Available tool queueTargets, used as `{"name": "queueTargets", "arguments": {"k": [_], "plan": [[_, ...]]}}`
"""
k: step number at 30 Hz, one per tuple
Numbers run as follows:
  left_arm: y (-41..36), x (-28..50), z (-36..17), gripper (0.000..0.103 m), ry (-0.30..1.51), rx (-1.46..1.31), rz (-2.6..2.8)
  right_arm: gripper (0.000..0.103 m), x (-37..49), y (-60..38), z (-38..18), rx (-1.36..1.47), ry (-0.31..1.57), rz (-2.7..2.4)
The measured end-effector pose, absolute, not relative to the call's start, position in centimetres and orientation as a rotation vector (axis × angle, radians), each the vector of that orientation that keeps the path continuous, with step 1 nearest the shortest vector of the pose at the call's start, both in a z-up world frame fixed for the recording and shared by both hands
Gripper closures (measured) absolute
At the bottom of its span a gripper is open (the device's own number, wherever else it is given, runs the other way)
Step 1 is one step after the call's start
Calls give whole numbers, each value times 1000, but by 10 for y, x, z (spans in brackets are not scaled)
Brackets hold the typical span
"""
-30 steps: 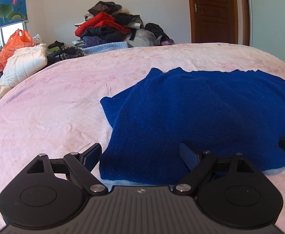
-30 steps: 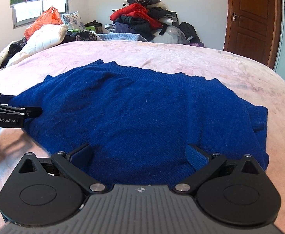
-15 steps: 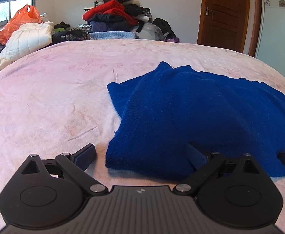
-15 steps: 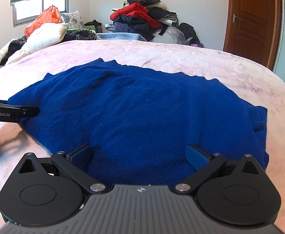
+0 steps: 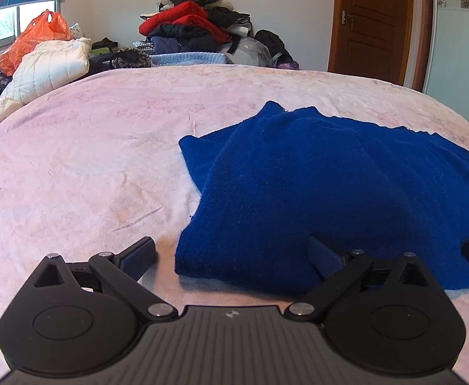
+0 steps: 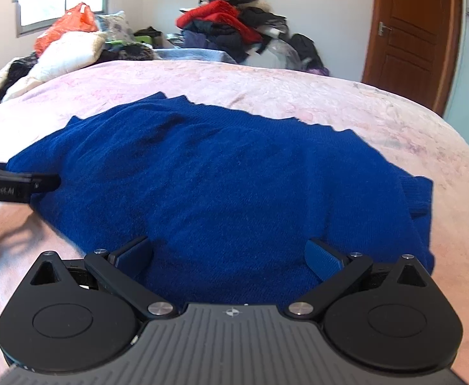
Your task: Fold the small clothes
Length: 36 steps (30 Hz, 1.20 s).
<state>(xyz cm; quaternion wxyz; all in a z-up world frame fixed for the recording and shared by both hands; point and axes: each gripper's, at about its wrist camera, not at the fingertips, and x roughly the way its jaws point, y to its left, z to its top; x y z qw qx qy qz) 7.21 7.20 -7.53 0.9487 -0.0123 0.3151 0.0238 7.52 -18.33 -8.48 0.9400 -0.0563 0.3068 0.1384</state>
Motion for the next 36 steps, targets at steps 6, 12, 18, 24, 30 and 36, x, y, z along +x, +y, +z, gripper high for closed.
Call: {"name": "queueTargets", "arguments": {"k": [6,12,18,24,30,36], "plan": [[73,73,-76,1,642,-28,48,1,76,-156,-68,-210,566,367],[76,75,-76,1,645,-47,40,1,75,-140,-87,-252,641,412],[89,76,-69,1,665,-108,6,1,65,-135,-72,-294,577,410],[127,92,-57,1,699,-297,-4,1,64,-104,-63,-375,535,496],[131,94,-50,1,689,-257,36,3,56,-71,-64,-477,489,550],[130,102,-42,18,675,-298,-71,13,51,-65,-62,-432,499,588]]}}
